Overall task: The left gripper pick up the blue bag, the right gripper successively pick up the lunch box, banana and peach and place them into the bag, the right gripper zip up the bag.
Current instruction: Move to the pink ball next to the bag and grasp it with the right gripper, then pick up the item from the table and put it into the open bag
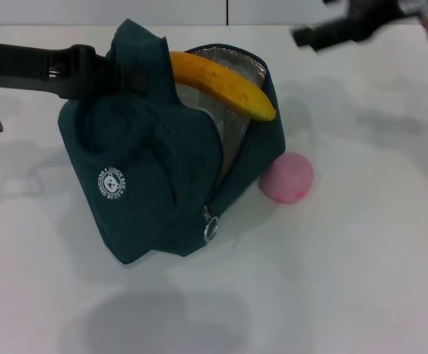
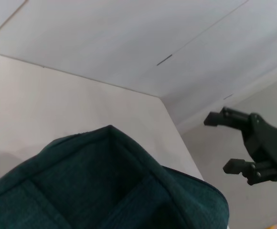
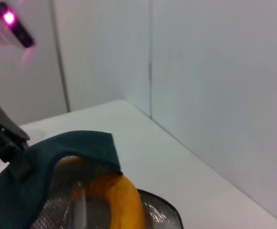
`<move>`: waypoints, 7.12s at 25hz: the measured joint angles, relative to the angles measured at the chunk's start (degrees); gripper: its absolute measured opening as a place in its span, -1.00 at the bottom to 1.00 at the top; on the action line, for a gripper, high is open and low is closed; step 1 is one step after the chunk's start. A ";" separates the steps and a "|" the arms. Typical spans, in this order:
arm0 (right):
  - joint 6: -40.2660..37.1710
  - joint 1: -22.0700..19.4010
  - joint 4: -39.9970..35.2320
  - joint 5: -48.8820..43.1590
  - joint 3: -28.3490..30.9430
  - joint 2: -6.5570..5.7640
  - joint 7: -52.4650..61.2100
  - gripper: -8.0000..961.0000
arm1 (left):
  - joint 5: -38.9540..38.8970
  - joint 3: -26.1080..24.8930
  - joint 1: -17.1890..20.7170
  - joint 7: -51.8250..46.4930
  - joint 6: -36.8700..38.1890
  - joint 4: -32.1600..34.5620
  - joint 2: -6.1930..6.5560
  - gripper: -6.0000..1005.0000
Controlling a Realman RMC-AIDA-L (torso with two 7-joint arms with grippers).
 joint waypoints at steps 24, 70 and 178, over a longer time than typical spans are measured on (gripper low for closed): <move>1.98 -10.88 25.41 14.31 -1.04 0.44 -24.82 0.72 | 0.02 0.03 -0.04 1.97 -0.27 -1.48 -0.17 -0.88; 21.24 -6.66 33.55 18.17 -19.09 0.68 -28.96 0.14 | 0.02 0.28 -0.63 2.46 -1.04 -1.47 -0.17 -0.88; 6.44 -4.02 34.81 46.84 -16.97 0.31 -37.54 0.36 | -1.30 -3.07 2.25 5.98 -2.17 -7.07 1.15 -0.88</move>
